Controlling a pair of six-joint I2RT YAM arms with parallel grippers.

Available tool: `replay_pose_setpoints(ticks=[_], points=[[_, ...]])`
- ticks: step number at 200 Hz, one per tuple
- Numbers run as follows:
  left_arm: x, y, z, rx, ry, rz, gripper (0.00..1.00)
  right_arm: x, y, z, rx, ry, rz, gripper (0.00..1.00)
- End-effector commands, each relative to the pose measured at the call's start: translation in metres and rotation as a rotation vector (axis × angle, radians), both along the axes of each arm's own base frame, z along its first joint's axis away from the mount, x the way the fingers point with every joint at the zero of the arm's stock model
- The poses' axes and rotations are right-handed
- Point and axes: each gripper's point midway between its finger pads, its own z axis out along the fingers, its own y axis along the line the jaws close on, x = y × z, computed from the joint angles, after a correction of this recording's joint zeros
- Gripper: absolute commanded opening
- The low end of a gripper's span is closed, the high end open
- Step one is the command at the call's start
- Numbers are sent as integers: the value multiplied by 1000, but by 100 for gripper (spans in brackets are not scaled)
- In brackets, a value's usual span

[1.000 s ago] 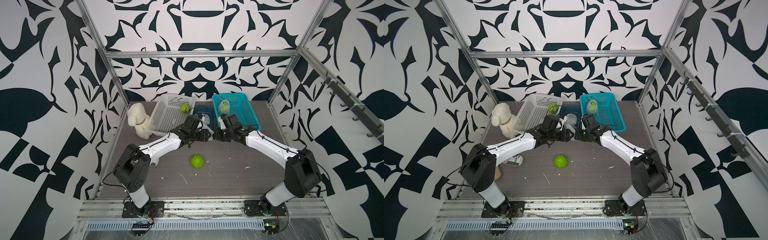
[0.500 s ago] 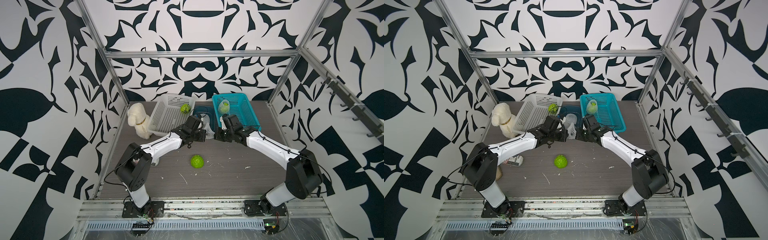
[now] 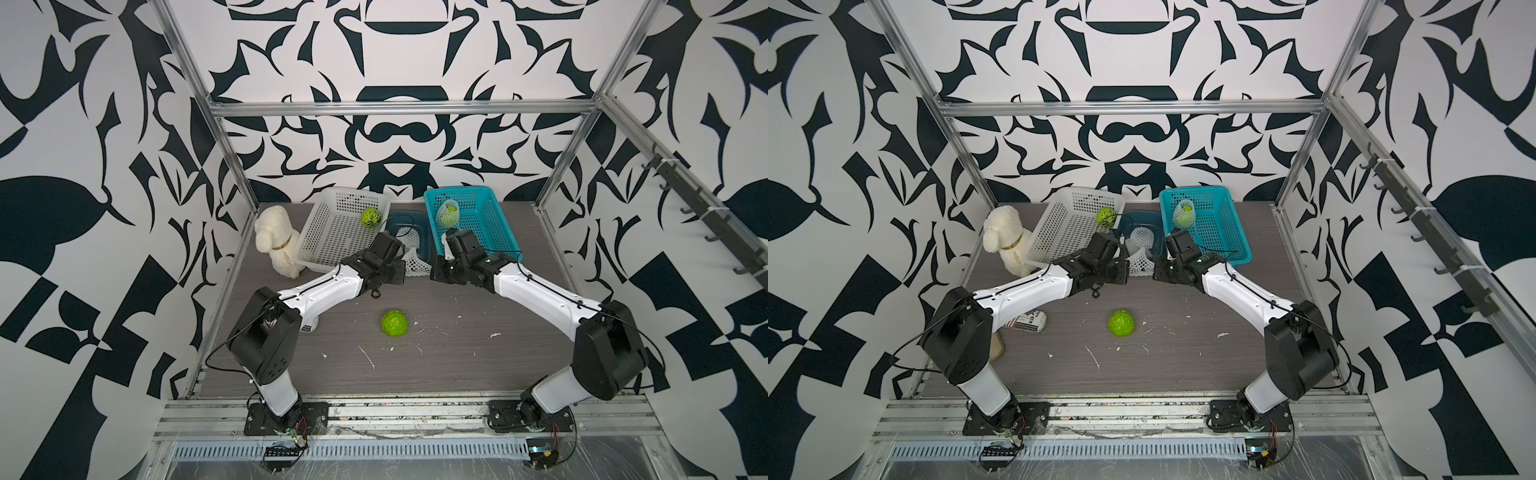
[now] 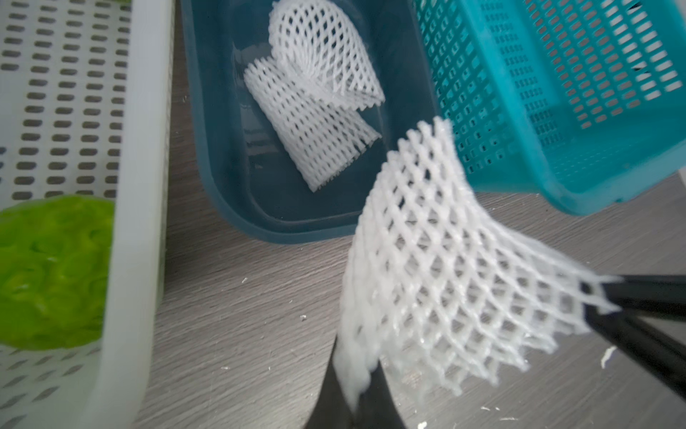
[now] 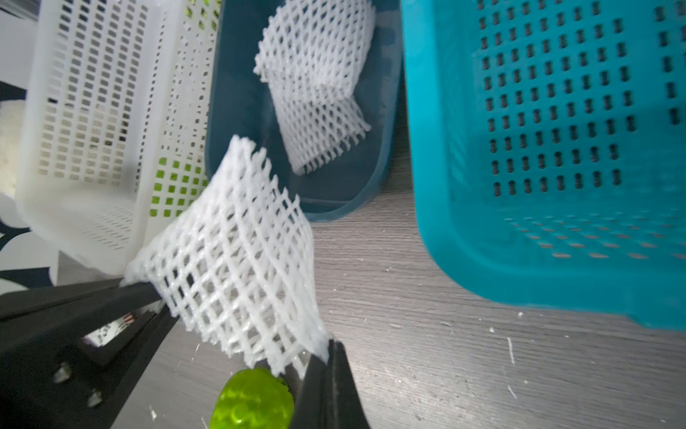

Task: Sleeve custard apples in foam nets
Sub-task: Open the foam net, then put on the foam net on the custard apple.

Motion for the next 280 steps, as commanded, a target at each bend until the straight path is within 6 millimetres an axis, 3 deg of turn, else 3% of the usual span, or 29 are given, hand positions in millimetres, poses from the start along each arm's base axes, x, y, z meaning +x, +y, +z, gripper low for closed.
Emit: replay_pose_setpoints(ticks=[1,7,25,57,88,138,163,236,258,280], points=[[-4,-6,16,-51,-19,-36,0,-3,28,28,133,-58,124,0],[-4,-8,17,-59,-18,-42,0,-5,34,30,159,-54,147,2],[-5,-11,19,-76,-22,-57,0,-8,47,38,218,-48,205,32],[-8,-9,18,-47,-31,-87,0,-9,41,52,226,-54,234,66],[-17,-11,15,-24,-31,-172,0,0,18,67,204,-90,207,74],[-47,-28,27,-92,-49,-402,0,20,-10,84,278,-118,179,73],[-62,-35,37,-143,-59,-491,0,23,-9,82,328,-102,209,69],[-65,-34,38,-162,-76,-497,0,19,2,56,398,-20,242,60],[-62,-33,36,-163,-77,-472,0,12,3,50,415,7,246,52],[-58,-33,32,-159,-72,-447,0,6,2,47,422,21,243,35]])
